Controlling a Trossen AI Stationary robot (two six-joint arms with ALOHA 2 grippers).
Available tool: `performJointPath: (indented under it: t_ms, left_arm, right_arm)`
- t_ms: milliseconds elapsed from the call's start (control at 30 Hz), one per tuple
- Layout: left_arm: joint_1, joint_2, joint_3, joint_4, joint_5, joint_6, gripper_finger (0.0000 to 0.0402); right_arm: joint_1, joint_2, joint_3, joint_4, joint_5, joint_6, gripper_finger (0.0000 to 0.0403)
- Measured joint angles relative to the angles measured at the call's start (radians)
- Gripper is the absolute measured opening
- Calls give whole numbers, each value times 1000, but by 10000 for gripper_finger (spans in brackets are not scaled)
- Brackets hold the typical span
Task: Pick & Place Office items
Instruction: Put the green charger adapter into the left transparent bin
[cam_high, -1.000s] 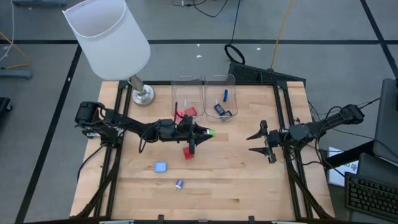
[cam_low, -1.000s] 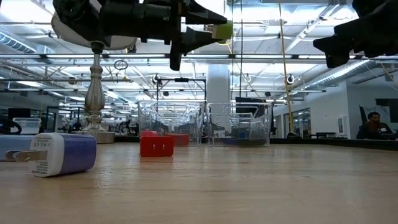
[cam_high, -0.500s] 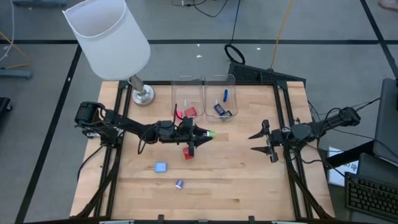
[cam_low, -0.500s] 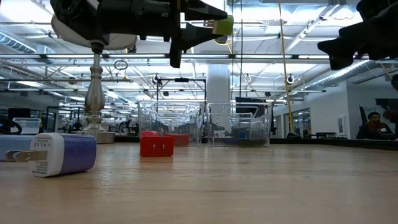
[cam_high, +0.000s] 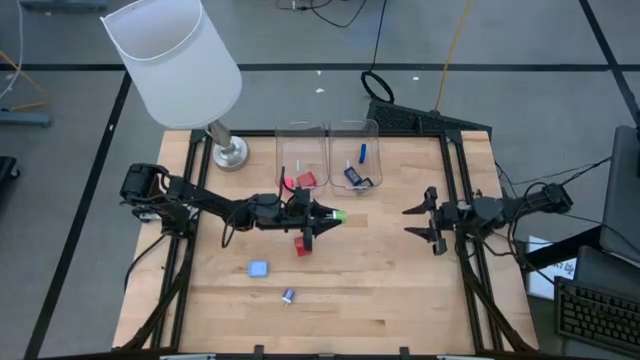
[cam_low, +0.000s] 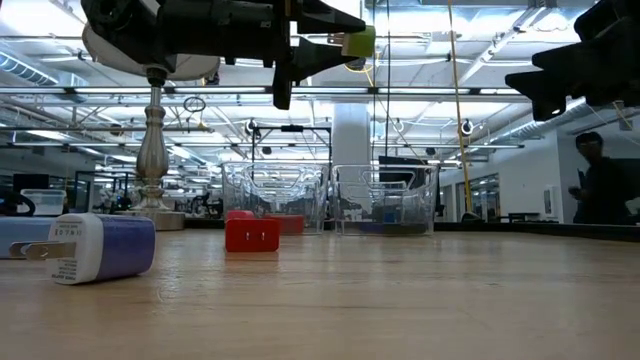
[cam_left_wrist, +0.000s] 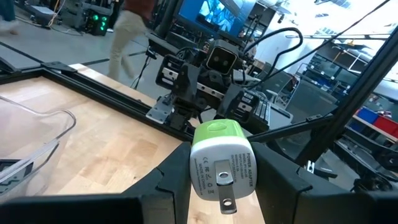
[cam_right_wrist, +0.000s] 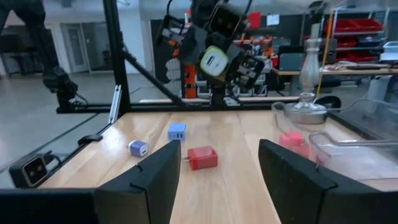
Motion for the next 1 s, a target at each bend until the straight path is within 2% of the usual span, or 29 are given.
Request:
performJointPath:
  t_ms: [667, 1000]
  left_arm:
    - [-5, 0, 0, -30, 7, -2, 135]
    - [18, 0, 0, -65, -101, -6, 135]
  right_arm:
    - [-112, -17, -1, -47, -25, -46, 206]
    - [-112, -15, -2, -38, -24, -134, 205]
